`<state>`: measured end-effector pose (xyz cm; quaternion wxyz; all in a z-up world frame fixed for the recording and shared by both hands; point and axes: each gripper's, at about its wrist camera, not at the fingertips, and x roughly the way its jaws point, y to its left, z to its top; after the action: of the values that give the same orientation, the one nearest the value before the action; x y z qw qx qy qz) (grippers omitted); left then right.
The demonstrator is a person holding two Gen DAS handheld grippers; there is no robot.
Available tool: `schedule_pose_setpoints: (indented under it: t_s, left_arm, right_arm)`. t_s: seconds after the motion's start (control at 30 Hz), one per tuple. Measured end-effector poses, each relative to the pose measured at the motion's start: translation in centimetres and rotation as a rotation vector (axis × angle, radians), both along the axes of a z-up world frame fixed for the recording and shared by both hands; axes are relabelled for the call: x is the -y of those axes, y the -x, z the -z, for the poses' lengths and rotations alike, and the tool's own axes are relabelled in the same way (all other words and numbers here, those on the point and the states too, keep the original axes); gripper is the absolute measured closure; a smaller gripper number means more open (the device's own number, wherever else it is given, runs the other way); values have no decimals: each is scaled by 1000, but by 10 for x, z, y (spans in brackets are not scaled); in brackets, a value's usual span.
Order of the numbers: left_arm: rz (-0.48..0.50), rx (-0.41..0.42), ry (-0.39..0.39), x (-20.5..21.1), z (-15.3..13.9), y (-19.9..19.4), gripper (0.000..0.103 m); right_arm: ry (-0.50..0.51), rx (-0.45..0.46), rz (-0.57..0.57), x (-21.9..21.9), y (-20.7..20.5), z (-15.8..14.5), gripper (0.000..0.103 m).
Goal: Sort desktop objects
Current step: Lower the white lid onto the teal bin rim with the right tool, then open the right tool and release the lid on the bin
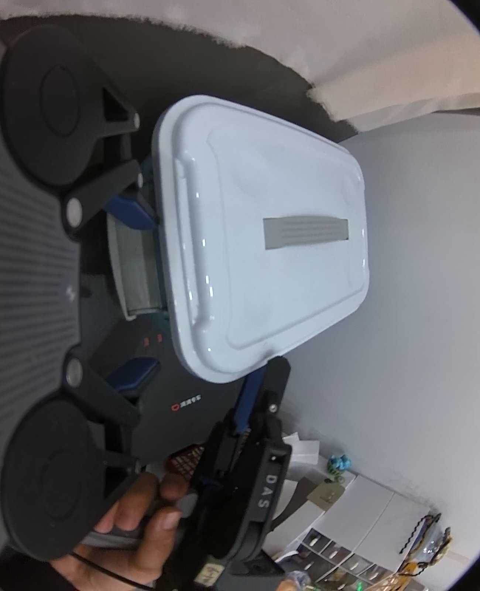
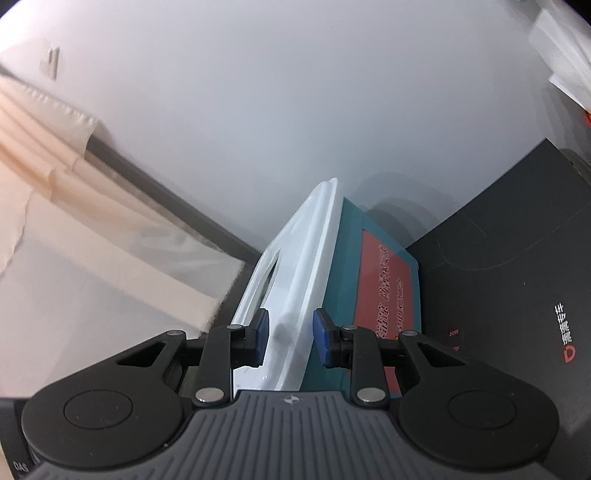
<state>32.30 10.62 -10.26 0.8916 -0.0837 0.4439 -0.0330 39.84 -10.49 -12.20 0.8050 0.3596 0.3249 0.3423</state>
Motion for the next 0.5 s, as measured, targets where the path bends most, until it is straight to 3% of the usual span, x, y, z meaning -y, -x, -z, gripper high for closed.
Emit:
schedule_pose_setpoints:
  t_s: [0.3,0.5]
  left_arm:
    - [-27,-2,40,2,-3,-14,25]
    - [-34,16,14,3,-12,-8,25]
  right_arm:
    - [18,-29,18,2,3,5,73]
    - [34,-38,28,4,12,7,72]
